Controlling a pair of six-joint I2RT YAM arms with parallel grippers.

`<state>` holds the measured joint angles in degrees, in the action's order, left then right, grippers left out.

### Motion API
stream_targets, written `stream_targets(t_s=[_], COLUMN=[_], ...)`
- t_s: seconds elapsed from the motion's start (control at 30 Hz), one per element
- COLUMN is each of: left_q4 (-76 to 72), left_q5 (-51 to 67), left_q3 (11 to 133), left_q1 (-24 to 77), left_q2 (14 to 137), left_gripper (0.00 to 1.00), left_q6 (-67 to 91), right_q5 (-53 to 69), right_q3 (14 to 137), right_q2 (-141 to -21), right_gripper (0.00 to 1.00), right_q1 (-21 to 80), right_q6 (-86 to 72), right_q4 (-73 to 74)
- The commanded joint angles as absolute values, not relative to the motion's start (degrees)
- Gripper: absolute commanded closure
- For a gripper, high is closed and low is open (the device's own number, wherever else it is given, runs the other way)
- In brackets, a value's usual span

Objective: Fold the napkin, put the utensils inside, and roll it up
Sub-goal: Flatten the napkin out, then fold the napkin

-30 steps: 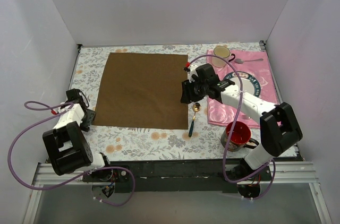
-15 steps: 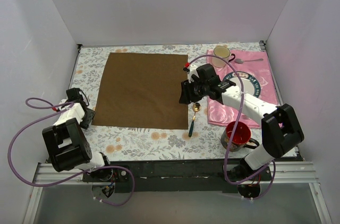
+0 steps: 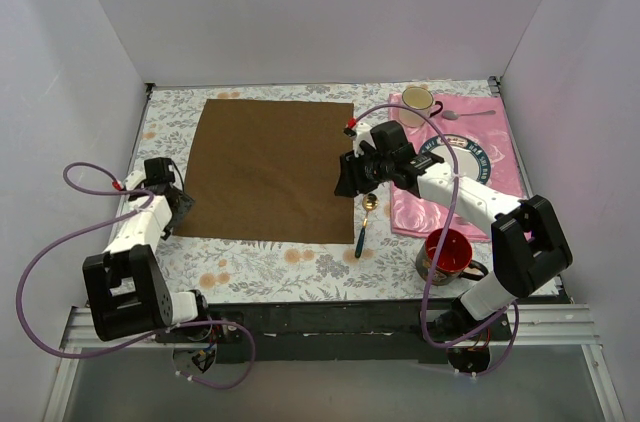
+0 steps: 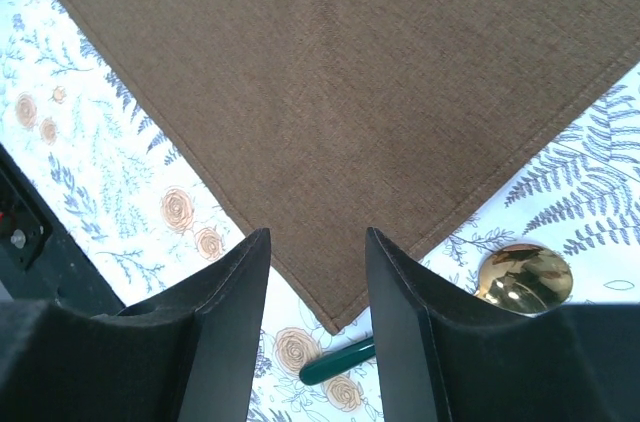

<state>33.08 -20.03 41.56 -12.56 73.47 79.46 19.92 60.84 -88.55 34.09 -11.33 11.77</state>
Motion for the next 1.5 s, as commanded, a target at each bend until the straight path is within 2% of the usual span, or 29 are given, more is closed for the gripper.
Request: stream_targets(t_s=[0.0, 0.17, 0.33, 0.53, 0.8, 0.87, 1.0, 1.23, 1.47], left_q4=[36.74, 41.04, 40.25, 38.50, 35.08, 32.79, 29.71, 31.54, 33.04], left_q5=[-24.70, -25.58, -23.99, -26.37, -24.00, -22.77, -21.71, -25.04, -29.35], left_q3=[42.54, 43.15, 43.24, 44.21, 41.84, 40.26, 37.71, 38.14, 39.20], left_q1=[-12.66, -13.27, -13.89, -14.33, -15.90, -17.05, -17.84, -18.02, -18.02], left_q2=[74.71, 77.42, 81.11, 82.44, 82.88, 82.53, 80.60, 75.06, 68.38], left_gripper=[0.34, 0.38, 0.48, 0.52, 0.57, 0.62, 0.79, 0.98, 1.00], left_q6=[81.47, 86.04, 87.27, 86.84, 87.36, 88.06, 90.60, 91.41, 89.12], right_q5=[23.20, 24.26, 24.87, 25.49, 25.84, 25.75, 25.75, 26.28, 27.24], right_q3=[60.64, 59.77, 58.71, 57.75, 57.39, 57.39, 57.57, 58.01, 58.09], right_q2=[-88.59, -87.10, -86.05, -85.96, -85.96, -85.96, -85.69, -85.78, -86.31], right_gripper=[0.49, 0.49, 0.48, 0.48, 0.48, 0.48, 0.48, 0.48, 0.48], right_q1=[33.49, 33.14, 32.35, 31.47, 31.03, 31.03, 30.94, 30.94, 31.02], right_q6=[-10.02, -10.11, -10.11, -10.11, -10.11, -10.11, -10.02, -10.28, -10.63], right_q4=[9.23, 8.44, 7.38, 6.77, 6.59, 6.68, 7.12, 7.47, 8.08])
